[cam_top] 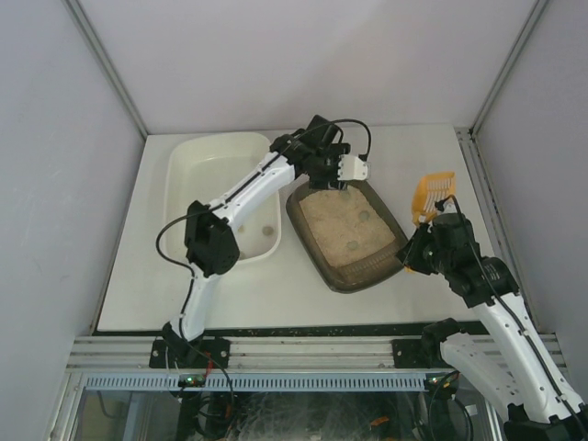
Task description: Clean the litter box
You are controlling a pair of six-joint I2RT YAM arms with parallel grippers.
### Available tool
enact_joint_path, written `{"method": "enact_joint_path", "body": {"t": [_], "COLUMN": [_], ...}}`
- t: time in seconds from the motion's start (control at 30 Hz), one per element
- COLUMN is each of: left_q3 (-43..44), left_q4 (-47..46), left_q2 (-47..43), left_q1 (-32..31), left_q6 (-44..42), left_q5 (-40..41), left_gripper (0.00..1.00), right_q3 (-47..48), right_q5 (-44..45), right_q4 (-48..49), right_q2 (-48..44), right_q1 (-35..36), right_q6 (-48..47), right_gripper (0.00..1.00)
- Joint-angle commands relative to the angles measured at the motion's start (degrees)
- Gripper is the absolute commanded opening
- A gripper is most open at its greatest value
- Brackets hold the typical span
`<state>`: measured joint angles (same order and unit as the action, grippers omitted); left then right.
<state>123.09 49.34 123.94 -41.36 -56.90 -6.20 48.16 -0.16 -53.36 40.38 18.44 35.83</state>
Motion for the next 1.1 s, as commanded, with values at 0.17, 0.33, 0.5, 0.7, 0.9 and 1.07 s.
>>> {"method": "enact_joint_path", "body": {"t": [0.17, 0.33, 0.5, 0.7, 0.9, 1.07], "left_q3": [12.36, 11.83, 11.91, 12.07, 3.5, 2.15], "left_q4": [10.44, 9.88, 3.3, 0.96, 0.79, -6.75], "left_q2": [8.96, 10.71, 12.8, 11.13, 1.87, 1.23], "left_q1": [0.89, 0.93, 1.88, 3.43, 3.13, 4.16], "left_q6": [-23.51, -24.83, -20.09, -14.99, -8.23, 2.3], "left_q5": [-9.64, -8.62, -5.59, -6.95, -11.55, -7.04], "left_gripper": [0.73, 0.71, 0.58, 0.61, 0.73, 0.75], "right_q3": [0.33, 0.24, 0.14, 0.06, -0.14, -0.17], "right_q5": [1.48, 1.03, 0.43, -0.05, -0.71, -0.87], "right_q4": [-0.26, 0.31, 0.45, 0.69, 0.91, 0.79], "right_q2": [-2.27, -2.2, -2.23, -2.07, -1.71, -1.93], "right_q1": [-0.81, -1.33, -1.9, -2.35, -2.62, -2.7], "right_q6": [-0.7, -1.17, -1.43, -1.72, -2.08, -2.05], "right_gripper": [0.0, 0.0, 0.0, 0.0, 0.0, 0.0]}}
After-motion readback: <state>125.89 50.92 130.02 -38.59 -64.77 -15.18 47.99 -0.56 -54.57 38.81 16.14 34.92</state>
